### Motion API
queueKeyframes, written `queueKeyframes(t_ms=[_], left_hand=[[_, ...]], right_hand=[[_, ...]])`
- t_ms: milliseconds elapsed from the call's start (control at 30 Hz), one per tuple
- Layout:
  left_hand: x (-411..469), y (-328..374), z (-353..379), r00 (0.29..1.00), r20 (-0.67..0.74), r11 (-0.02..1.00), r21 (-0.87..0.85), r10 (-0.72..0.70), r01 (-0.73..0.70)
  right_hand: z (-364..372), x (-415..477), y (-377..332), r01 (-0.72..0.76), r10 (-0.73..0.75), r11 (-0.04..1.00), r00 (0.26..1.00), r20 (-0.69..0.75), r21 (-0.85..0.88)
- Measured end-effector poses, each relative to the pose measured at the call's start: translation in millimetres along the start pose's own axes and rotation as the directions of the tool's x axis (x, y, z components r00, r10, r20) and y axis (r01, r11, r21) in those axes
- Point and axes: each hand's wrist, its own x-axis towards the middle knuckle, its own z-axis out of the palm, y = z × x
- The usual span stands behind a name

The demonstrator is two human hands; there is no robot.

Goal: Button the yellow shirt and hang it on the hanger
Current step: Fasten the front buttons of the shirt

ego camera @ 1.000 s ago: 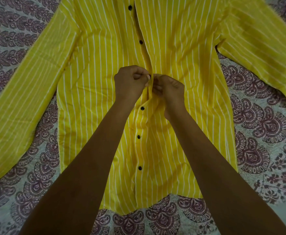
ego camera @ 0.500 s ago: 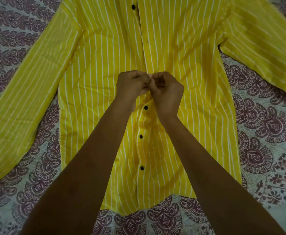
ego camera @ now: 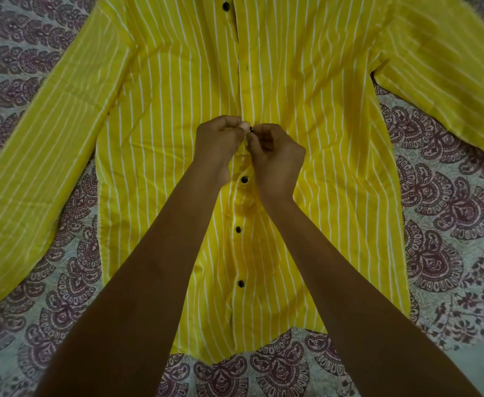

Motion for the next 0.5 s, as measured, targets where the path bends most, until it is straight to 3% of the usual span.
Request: queueKeyframes(t_ms=[233,333,500], left_hand=[[4.2,0.3,-4.8,0.999,0.031,0.998,0.064,-0.029,0.027],[8.1,-2.5,-5.2,0.992,-0.005,0.972,0.201,0.123,-0.119],[7.8,-5.0,-8.7,0.943,0.057,0.856,0.403,0.329,-0.323]], right_hand=[[-5.2,-1.0,3.4,-0.076,0.070,0.992,0.996,0.060,0.099],[-4.9,1.8,3.4,-0.174,0.163,0.972,0.983,0.083,0.158],[-7.3,8.8,5.6,-0.339,0.295,0.902,0.936,0.191,0.266]])
